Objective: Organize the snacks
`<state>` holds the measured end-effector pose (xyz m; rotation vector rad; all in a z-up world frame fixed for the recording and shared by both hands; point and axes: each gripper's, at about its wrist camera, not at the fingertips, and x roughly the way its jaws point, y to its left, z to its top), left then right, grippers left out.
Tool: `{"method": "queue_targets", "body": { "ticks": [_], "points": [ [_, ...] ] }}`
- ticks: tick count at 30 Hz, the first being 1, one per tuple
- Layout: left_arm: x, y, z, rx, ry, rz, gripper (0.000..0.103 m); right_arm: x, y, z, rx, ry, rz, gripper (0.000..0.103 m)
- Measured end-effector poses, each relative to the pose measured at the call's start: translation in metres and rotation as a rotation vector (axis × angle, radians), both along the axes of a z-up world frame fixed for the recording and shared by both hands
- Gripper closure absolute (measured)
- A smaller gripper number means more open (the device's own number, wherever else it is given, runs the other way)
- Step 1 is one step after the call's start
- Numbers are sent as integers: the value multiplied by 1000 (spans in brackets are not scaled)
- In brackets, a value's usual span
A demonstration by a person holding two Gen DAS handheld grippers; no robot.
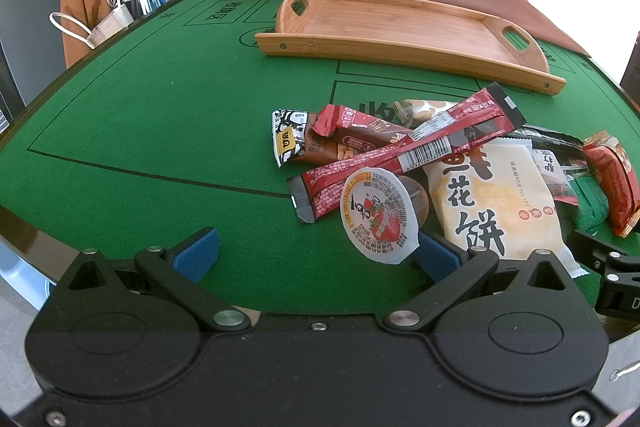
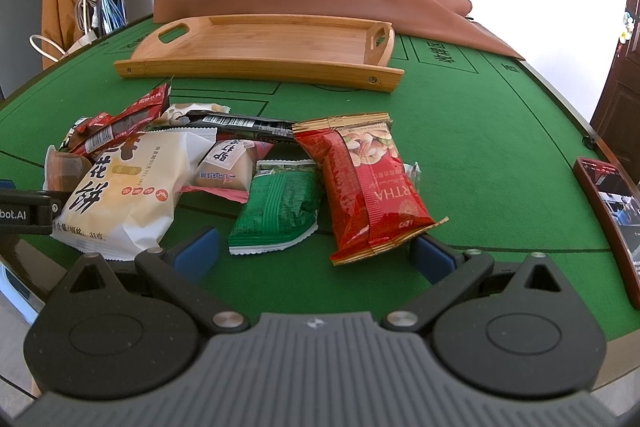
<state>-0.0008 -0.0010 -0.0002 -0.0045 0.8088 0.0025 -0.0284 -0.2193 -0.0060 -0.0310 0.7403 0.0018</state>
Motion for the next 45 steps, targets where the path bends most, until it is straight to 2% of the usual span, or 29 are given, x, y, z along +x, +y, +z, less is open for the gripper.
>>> {"method": "queue_targets", "body": {
  "ticks": [15,28,32,35,41,45],
  "points": [
    [0,5,2,1,-7,-18,0,5,0,1,0,27,9,0],
    [-6,7,-4,2,-69,-37,0,1,-1,0,0,12,27,0],
    [-4,6,0,4,-40,-23,0,-7,-3,7,-40,-30,15,0],
    [-6,7,7,-12,-63,-36,1,-12,-7,16,-76,-75,6,0],
    [-9,7,19,-29,-117,-65,14,-6,-17,23,-69,-109,-2,3],
    [-11,10,21,-103,-107,-88,33,4,-23,23,-55,-116,-18,9]
  ]
}}
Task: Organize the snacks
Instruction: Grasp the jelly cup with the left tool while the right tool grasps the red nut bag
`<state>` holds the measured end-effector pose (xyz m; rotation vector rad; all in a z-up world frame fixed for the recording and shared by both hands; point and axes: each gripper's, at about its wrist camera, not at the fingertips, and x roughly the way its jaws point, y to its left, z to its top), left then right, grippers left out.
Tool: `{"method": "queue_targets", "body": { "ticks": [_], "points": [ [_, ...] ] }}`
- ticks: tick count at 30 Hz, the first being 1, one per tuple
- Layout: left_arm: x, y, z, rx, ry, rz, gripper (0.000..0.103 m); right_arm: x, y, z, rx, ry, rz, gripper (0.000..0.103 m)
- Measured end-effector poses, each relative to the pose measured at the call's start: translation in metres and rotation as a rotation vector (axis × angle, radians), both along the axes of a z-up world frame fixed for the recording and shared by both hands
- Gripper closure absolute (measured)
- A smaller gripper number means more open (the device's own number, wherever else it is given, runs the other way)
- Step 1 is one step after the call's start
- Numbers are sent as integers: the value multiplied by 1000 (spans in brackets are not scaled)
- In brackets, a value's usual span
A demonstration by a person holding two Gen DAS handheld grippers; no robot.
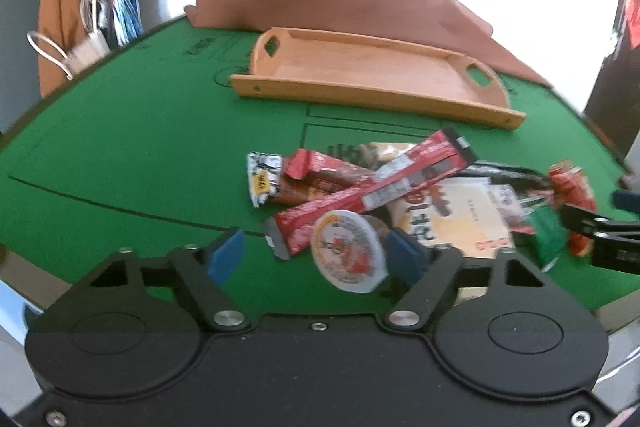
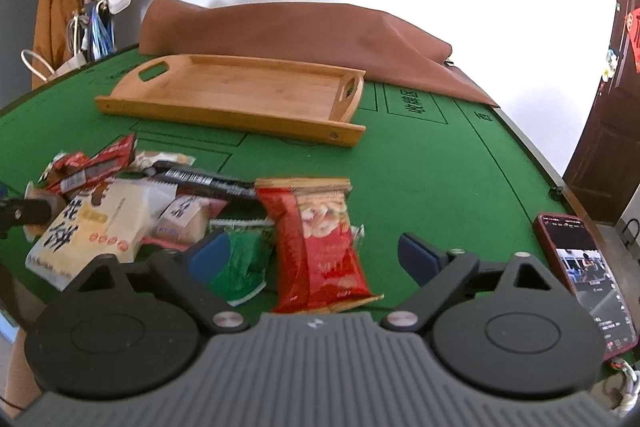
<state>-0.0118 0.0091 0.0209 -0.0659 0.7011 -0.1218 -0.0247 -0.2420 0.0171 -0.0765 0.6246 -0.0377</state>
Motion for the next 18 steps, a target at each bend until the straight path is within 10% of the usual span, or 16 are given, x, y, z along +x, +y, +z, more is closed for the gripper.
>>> {"method": "queue_targets", "body": {
  "ticks": [10,18],
  "points": [
    [-4,-7,2,-53,20,-75,77,19,-12,-7,56,23,-21,27],
    [-11,-9,4,0,8,-89,68,22,-14,-14,59,49,-38,32]
  ]
}}
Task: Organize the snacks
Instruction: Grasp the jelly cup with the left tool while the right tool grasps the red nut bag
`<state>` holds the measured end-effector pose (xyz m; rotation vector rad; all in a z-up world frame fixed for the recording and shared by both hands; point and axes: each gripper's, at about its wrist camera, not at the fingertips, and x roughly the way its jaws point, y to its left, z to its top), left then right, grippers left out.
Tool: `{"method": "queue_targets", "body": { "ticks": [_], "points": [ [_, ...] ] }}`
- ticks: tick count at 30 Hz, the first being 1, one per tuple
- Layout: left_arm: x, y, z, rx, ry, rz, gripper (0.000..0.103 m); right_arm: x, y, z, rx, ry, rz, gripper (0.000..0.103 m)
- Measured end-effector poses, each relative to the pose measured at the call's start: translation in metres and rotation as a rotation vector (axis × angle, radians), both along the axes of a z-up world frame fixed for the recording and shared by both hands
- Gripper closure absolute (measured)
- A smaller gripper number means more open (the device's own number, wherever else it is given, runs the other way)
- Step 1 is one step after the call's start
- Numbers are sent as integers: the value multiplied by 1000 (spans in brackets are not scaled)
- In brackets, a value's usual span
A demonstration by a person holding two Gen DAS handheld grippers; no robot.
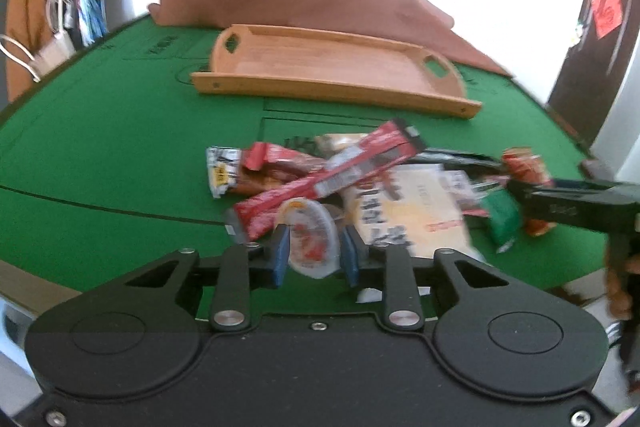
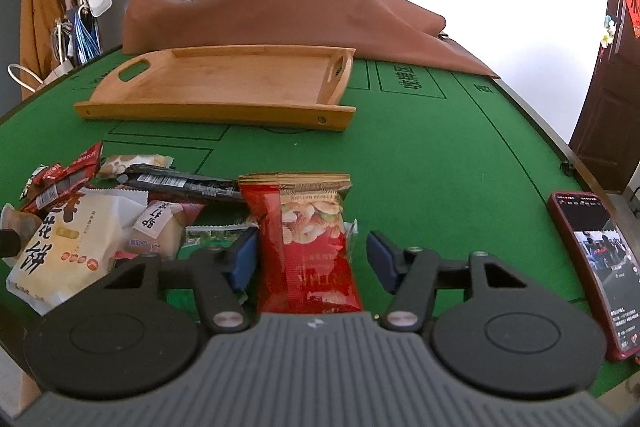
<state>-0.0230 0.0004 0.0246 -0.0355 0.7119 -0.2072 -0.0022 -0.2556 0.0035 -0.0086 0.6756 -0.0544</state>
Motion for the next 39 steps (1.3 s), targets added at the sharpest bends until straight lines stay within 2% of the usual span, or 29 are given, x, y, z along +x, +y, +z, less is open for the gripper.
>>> {"method": "queue_targets", "body": {
  "ticks": [1,2,7,11,16,18,20,21,22,24,31,33,37,39],
  "points": [
    [2,1,-2,11,4,11,62,0,0,0,0,0,-2,32],
    [4,2,-3,9,5,11,60,0,0,0,0,-1,-4,32],
    [17,9,-14,-75,58,-12,59,2,-2,0,2,-5,-14,31],
    [22,10,-16,-89,35,-10,58,1,-2,1,-1,-8,-22,31],
    [27,11,-21,-100,8,-9,47,1,-1,0,-7,-2,-28,31],
    [29,11,-22,-100,2,-6,46,1,-2,0,-6,0,-29,31],
    [31,11,-22,-105,-2,-6,46,2,-1,0,-10,1,-29,31],
    [31,11,-22,-106,-4,-9,49,3,-1,-1,-11,2,-29,31],
    [30,11,-22,-102,-9,-7,57,3,0,-1,-12,3,-29,31],
    [28,11,-23,-98,-19,-5,59,4,0,-1,-12,5,-30,32],
    [19,7,-18,-9,-35,61,59,4,0,-1,-14,6,-29,34],
    [18,10,-17,-14,-24,78,59,4,1,-1,-14,7,-29,35],
    [12,15,-18,-62,5,71,49,3,2,-1,-17,7,-25,34],
    [6,14,-18,-54,4,65,49,3,2,-1,-17,7,-25,34]
  ]
}}
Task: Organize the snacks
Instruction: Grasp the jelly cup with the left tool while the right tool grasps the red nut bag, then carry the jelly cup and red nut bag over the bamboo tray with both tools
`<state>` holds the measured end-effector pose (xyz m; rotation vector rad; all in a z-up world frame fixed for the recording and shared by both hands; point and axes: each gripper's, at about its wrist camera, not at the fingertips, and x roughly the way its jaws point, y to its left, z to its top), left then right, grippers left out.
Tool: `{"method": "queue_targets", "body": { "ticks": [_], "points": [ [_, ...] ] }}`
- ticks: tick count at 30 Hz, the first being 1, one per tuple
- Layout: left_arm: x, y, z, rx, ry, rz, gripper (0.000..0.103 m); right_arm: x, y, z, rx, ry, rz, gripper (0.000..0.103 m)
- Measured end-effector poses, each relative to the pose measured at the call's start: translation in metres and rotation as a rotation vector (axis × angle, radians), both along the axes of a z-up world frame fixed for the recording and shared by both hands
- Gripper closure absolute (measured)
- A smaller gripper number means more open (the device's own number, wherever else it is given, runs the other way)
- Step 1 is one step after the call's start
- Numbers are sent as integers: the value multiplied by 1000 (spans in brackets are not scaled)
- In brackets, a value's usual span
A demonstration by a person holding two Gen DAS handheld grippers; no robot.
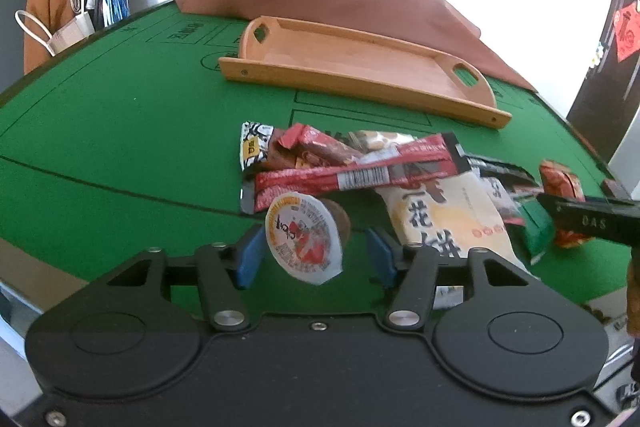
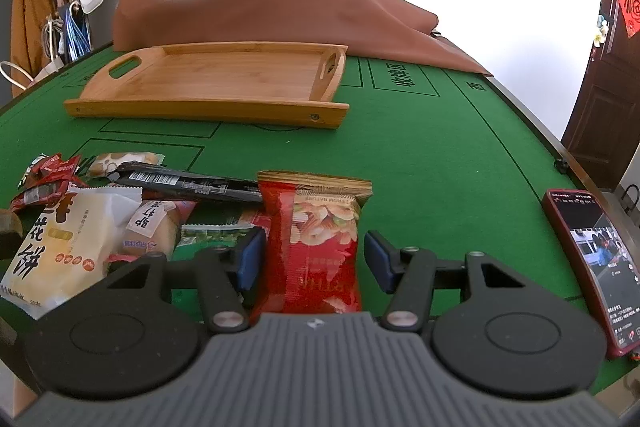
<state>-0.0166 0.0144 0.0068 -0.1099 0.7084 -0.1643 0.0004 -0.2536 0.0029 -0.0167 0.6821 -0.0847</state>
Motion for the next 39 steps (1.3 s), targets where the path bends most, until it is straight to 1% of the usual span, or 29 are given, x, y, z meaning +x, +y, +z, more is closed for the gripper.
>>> {"method": "queue_targets", "body": {
  "ticks": [2,3,4,6,8,12,16,18,20,21,24,28,33,39],
  "points": [
    [-6,-1,2,0,-3,-21,51,0,0,0,1,1,0,34],
    [-8,-1,3,-2,-7,-30,58,0,0,0,1,1,0,34],
    [-11,0,5,-8,-11,-40,60,0,0,0,0,1,0,34],
    [-14,3,7,-29,-7,-47,61,0,0,0,-3,0,1,34],
    [-14,4,7,-31,-10,-39,60,1,0,0,-5,-1,2,34],
    [-9,-3,4,24,-28,-30,59,1,1,0,-5,-1,0,34],
    [-1,-13,-5,116,-52,-23,57,1,1,0,-5,-1,-1,34],
    [1,-15,-7,141,-64,-23,57,2,0,0,0,-3,-4,34],
    [3,-15,-7,133,-67,-18,57,2,-2,0,27,3,-5,40],
    [4,-14,-7,130,-64,-12,59,2,-4,1,43,5,-7,52],
    [5,-11,-3,100,-44,2,59,3,-4,4,45,14,-18,57],
    [3,-9,2,105,-54,13,59,0,-2,8,22,1,-16,57],
    [-2,-7,14,107,-88,28,61,-4,-2,19,23,-34,-6,58],
    [-1,-10,19,109,-102,32,62,-2,0,27,39,-62,17,58]
  ]
}}
